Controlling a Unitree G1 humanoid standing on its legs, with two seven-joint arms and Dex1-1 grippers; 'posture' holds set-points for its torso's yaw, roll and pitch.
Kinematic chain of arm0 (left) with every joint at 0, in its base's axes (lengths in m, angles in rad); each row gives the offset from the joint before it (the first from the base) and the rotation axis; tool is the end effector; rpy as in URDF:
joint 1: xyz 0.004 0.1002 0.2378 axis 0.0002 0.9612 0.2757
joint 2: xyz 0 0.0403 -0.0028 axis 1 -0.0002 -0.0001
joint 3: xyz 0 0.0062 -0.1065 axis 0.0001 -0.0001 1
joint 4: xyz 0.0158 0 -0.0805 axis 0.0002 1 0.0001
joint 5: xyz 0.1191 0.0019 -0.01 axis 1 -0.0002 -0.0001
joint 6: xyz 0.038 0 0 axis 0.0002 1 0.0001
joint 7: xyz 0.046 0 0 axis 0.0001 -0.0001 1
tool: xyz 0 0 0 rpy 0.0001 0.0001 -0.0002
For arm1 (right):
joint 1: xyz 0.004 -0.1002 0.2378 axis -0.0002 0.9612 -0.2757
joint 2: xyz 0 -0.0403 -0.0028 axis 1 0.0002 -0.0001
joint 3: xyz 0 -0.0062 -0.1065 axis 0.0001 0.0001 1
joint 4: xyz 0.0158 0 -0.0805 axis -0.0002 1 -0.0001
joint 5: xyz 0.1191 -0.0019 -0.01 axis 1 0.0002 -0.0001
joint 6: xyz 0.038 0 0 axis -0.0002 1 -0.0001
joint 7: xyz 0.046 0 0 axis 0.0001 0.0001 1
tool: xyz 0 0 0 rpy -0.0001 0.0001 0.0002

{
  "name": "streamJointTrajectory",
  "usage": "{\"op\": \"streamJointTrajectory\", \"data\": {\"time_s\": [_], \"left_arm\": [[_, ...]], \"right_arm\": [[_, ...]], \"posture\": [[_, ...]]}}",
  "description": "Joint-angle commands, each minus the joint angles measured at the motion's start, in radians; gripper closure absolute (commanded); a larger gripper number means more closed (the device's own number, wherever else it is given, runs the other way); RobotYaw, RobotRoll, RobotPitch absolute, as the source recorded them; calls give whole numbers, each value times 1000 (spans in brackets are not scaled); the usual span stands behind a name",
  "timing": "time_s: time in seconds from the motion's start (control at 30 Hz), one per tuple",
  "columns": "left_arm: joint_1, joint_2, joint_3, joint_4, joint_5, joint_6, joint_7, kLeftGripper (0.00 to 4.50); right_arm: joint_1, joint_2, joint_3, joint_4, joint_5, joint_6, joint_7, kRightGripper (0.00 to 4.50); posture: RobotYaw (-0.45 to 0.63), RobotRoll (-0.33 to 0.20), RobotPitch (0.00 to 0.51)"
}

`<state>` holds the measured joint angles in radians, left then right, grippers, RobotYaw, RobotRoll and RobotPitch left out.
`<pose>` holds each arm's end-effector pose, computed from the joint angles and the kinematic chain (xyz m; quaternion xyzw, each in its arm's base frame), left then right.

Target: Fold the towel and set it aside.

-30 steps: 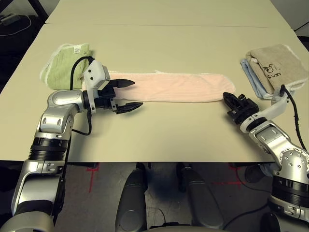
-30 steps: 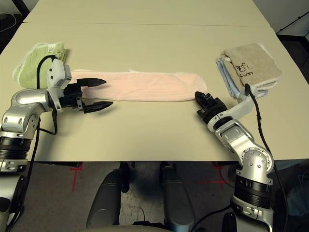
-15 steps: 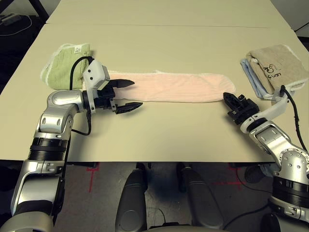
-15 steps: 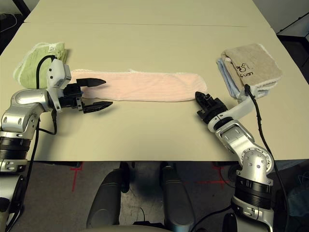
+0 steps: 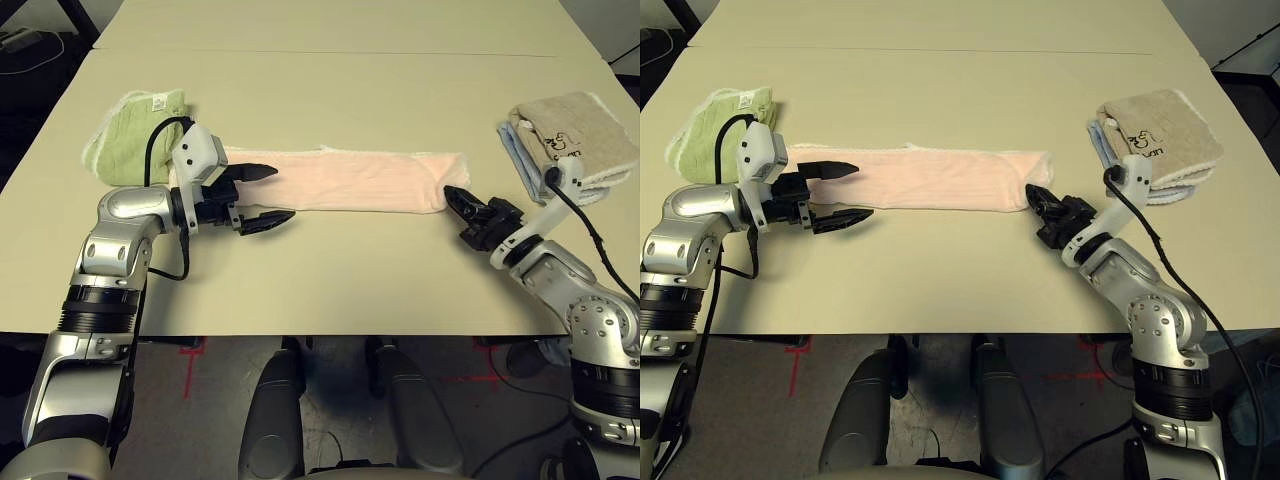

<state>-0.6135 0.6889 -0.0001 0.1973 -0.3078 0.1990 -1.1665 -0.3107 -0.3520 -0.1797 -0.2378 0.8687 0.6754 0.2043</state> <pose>0.3121 0.2550 0.2072 0.2087 -0.0064 -0.5088 0.8352 0.2596 -0.2013 0.1545 0.2122 0.0225 0.2471 0.9452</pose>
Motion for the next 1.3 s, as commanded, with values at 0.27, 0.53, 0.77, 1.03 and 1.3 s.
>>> {"op": "streamJointTrajectory", "data": {"time_s": [0.27, 0.53, 0.77, 1.03, 1.3], "left_arm": [[20, 8, -11, -26, 9, 6, 0, 0], [21, 9, -11, -29, 11, 8, 2, 0], [18, 8, -12, -24, 13, 5, 1, 0], [20, 9, -10, -25, 14, 6, 4, 0], [25, 11, -9, -33, 14, 10, 10, 0]], "right_arm": [[-78, -11, 128, -30, -163, -52, 141, 4433], [-125, -36, 245, -24, -288, -94, 276, 4433], [-160, 6, 280, -6, -342, -99, 307, 4433], [-193, 41, 320, 23, -395, -105, 345, 4433], [-199, 43, 371, 58, -468, -103, 377, 4433]], "posture": [[37, 0, 238], [42, 0, 236], [40, 0, 234], [45, 0, 230], [56, 0, 226]]}}
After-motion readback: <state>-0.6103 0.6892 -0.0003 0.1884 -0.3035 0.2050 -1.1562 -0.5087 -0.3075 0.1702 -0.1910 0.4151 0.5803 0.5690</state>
